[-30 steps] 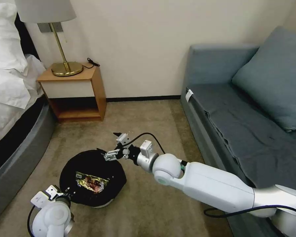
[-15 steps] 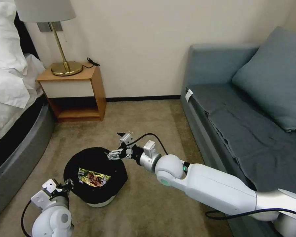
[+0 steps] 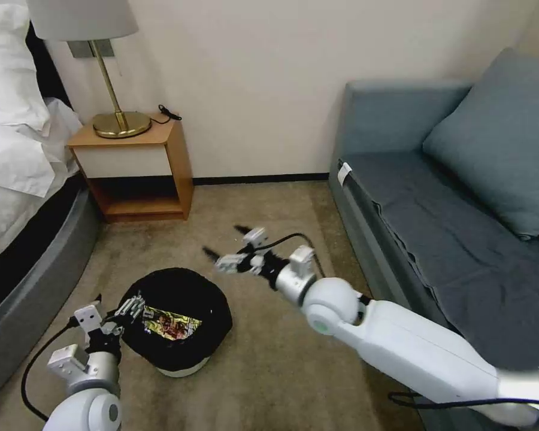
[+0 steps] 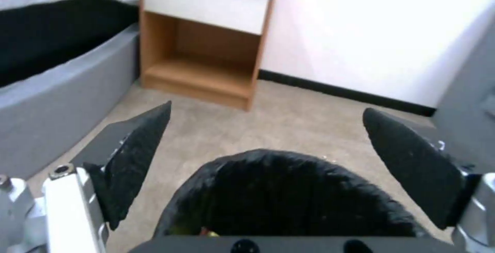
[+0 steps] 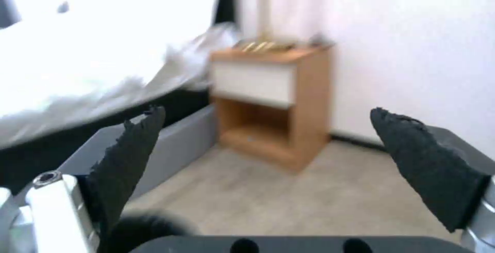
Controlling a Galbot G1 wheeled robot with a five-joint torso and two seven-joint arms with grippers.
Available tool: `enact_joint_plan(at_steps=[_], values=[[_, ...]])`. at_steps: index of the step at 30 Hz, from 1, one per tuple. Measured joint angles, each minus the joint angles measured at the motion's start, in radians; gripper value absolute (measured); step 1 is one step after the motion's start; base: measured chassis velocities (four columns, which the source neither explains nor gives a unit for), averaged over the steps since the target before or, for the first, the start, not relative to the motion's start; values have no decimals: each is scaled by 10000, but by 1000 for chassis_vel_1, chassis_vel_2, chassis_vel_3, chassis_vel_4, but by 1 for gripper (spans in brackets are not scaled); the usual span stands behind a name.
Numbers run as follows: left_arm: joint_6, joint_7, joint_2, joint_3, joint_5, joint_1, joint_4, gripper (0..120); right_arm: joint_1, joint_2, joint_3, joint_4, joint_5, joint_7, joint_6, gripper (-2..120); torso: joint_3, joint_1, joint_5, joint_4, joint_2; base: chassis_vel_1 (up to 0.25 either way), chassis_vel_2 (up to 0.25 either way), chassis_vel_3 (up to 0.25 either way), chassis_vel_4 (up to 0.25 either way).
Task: Pick up the trash bin, then pick up the garbage on the floor and place it into the trash bin.
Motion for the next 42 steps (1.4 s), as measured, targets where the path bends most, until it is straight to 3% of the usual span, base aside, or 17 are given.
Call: enact_joint_plan(at_steps=[2,5,6,9,10,15,16,19,24,35,42], values=[[-12,129,32,31,30,64,-114,100,-382,-92,555,289,-112,146,-57,100,0,0,0,1,0,0,0,0,0],[-154,527,103,187,242,266,-443,100,-2462,-269,2962,1455,-994,251,-257,100,0,0,1,-3,1,0,0,0,0],[-154,527,103,187,242,266,-443,100,-2462,-269,2962,1455,-994,251,-257,100,0,0,1,-3,1,0,0,0,0],[-244,665,134,360,522,343,-640,100,-4092,-44,4824,2267,-2057,159,-365,100,0,0,2,-5,1,0,0,0,0],[-325,759,149,435,724,375,-723,100,-4918,197,5707,2688,-2609,95,-404,100,-1,0,-2,-3,1,0,0,0,0],[-504,874,193,587,1025,494,-889,100,-6830,1096,7121,3518,-4093,97,-605,100,-1,0,0,-5,1,0,0,0,0],[-514,881,210,635,1076,541,-926,100,-7501,1667,7464,3786,-4893,144,-647,100,-1,0,-1,-5,1,0,0,0,0],[-663,944,263,726,1238,663,-951,100,-8513,2794,7726,4181,-6169,251,-660,100,-1,0,-5,0,1,0,0,0,0],[-765,948,295,857,1359,796,-988,100,-9229,3599,7612,4279,-7053,272,-457,100,0,0,-3,-1,1,0,0,0,0],[-844,535,343,994,1460,928,-1025,100,-9887,4328,7268,4089,-7754,153,-72,100,0,-1,-3,-1,1,0,0,0,0],[-1733,402,297,1146,1757,879,-947,100,-10094,4540,6997,3871,-7972,170,189,100,0,0,-3,0,1,0,0,0,0]])
